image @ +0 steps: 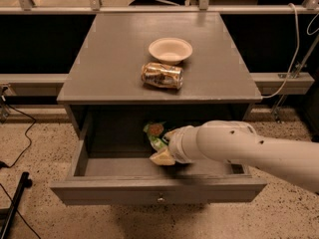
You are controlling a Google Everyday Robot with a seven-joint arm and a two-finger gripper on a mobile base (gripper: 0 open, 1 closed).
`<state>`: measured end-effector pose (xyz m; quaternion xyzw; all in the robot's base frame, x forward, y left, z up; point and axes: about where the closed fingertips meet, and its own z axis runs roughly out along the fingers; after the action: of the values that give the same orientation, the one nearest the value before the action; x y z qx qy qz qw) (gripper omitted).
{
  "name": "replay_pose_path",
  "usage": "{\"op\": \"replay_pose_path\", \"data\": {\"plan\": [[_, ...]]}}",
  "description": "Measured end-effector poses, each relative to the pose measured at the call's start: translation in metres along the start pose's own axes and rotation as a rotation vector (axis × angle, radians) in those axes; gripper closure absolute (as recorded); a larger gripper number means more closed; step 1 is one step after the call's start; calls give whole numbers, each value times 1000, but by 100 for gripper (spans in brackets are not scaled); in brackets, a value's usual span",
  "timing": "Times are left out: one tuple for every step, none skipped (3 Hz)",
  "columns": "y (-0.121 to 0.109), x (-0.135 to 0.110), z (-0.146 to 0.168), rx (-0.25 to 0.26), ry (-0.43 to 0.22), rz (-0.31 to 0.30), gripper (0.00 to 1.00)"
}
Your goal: Pick green rice chip bag from top drawer and place on counter
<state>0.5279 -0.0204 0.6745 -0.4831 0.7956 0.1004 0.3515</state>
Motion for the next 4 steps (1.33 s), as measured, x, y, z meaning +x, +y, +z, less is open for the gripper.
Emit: {"op": "replay_pose_path", "data": {"plan": [[-2,10,13,4,28,10,43],[-3,15,16,15,46,5,61],[0,2,7,32,27,-28,84],[7,-28,-5,23,-48,-46,100]]}}
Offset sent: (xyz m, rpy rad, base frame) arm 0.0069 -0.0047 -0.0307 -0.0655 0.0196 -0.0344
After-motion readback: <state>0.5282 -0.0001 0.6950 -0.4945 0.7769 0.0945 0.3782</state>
